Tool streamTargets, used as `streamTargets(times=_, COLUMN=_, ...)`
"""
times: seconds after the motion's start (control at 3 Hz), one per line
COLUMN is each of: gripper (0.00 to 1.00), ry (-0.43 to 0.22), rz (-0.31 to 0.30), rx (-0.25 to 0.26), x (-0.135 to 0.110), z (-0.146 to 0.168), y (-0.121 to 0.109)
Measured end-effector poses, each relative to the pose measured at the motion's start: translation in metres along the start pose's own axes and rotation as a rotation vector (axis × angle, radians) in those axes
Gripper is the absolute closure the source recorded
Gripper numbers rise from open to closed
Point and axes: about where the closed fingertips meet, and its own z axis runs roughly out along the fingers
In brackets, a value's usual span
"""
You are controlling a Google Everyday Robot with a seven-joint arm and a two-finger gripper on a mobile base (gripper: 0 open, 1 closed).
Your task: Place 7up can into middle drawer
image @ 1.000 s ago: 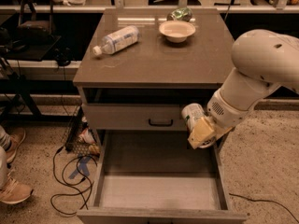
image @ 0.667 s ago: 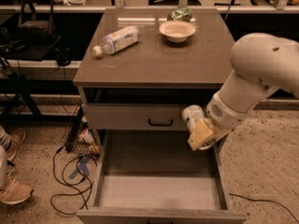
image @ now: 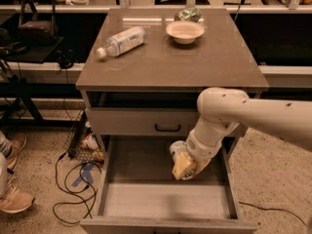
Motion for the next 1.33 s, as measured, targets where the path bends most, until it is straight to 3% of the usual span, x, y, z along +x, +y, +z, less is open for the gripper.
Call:
streamTargets(times=0.33, gripper=1.00, ry=0.026, rz=0.031, rx=-0.005, x=-0.026, z=0.061, y=0.002)
streamTargets(times=0.67, gripper=0.86, ry=0.032, rz=0.094, rx=-0.003, x=-0.045, z=0.096, y=-0.001)
streamTargets(times=1.33, gripper=0.40, ry=0.029, rz=0.201, rx=-0.018, x=-0.053, z=0.131, y=-0.012)
